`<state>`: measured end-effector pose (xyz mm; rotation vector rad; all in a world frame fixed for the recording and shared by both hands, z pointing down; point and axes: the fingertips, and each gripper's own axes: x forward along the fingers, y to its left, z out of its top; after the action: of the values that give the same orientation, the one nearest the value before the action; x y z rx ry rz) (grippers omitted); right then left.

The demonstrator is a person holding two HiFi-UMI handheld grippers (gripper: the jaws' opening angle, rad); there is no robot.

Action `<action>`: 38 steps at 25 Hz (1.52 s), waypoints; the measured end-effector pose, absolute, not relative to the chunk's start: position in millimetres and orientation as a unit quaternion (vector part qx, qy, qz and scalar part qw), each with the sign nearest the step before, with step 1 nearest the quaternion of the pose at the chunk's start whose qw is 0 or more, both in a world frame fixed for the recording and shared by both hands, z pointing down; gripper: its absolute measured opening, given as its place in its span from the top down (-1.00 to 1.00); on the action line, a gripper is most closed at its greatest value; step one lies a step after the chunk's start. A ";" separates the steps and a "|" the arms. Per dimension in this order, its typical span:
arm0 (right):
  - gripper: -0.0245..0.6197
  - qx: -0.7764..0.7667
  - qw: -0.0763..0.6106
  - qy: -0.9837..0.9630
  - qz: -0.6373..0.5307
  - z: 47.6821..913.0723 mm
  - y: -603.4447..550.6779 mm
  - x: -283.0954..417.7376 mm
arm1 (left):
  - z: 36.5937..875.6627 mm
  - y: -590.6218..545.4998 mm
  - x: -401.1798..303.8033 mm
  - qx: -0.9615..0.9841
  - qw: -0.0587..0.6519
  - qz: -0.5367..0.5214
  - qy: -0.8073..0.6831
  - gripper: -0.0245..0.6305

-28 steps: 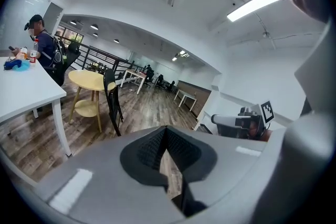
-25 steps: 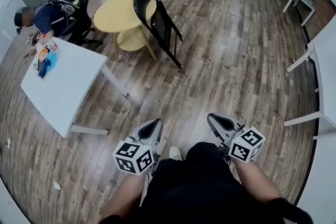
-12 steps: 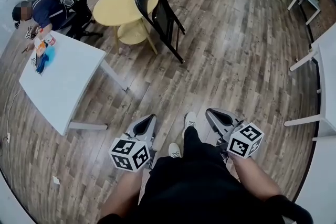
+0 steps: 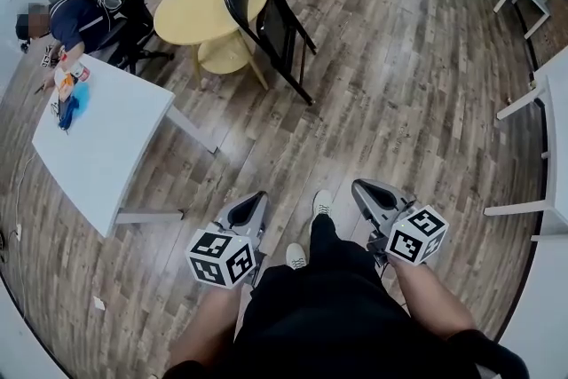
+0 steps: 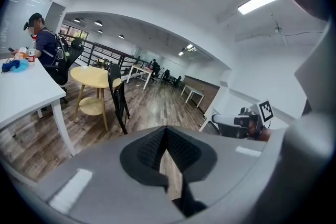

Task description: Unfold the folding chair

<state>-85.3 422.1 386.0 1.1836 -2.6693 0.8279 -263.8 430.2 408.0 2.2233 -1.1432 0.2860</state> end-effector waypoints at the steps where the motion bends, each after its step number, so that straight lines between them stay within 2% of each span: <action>1: 0.94 0.389 0.052 -0.878 0.272 386.4 416.4 -84.7 | 408.6 424.7 -262.6 0.840 0.310 0.108 -0.432 0.90; 25: 0.94 0.379 0.049 -0.884 0.269 384.7 287.0 -42.1 | 402.4 291.2 -208.4 0.847 0.301 0.109 -0.425 0.90; 38: 0.94 0.373 0.032 -0.887 0.271 382.7 222.9 8.4 | 403.6 232.3 -182.0 0.832 0.292 0.136 -0.451 0.90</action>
<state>8.4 222.9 382.7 1.1494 -2.7293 0.8352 -182.0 232.3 403.6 2.2180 -1.2014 0.3617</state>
